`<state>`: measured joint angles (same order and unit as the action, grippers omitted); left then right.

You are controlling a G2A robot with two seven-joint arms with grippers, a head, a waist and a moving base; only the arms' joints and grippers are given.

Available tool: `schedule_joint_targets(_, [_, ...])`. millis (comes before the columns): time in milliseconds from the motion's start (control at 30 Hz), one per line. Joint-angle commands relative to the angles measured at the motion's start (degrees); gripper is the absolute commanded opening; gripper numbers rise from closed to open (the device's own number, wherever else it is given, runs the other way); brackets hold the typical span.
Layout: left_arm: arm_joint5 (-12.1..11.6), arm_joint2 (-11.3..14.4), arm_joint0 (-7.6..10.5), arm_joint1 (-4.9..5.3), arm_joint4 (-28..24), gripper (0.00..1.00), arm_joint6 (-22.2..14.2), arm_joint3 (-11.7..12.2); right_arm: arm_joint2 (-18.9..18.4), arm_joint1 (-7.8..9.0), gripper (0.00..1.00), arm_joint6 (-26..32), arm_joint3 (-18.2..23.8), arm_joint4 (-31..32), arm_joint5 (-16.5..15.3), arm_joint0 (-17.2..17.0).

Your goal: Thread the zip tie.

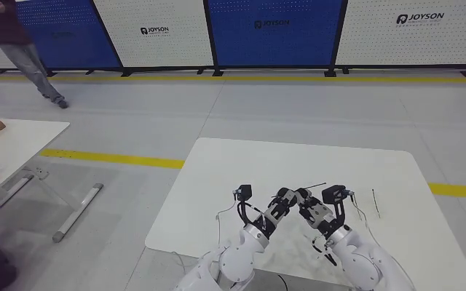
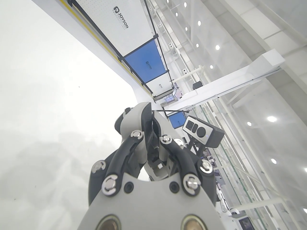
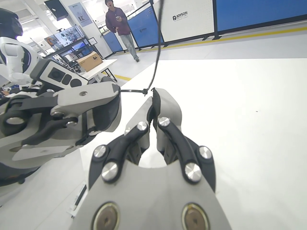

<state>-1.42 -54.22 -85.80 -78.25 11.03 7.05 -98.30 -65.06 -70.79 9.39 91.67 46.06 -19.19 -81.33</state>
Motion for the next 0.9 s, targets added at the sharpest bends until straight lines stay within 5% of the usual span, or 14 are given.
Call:
schedule_joint_targets(0, [0.0, 0.0, 0.01, -0.02, 0.0, 0.00, 0.1, 0.1, -0.1, 0.02, 0.04, 0.2, 0.0, -0.2, 0.0, -0.1])
schedule_joint_targets(100, [0.1, 0.1, 0.02, -0.05, 0.0, 0.00, 0.2, 0.2, -0.1, 0.11, 0.18, 0.7, 0.3, -0.1, -0.3, -0.2])
schedule_joint_targets(500, [0.5, 0.5, 0.15, -0.17, 0.8, 0.00, 0.7, 0.4, -0.7, 0.40, 0.09, -0.5, 0.9, -0.9, -0.3, -0.6])
schedule_joint_targets(867, [1.0, 0.7, 0.54, -0.33, 1.0, 0.00, 1.3, 0.4, -0.3, 0.76, 0.22, 0.7, 1.3, -1.1, -0.3, -0.4])
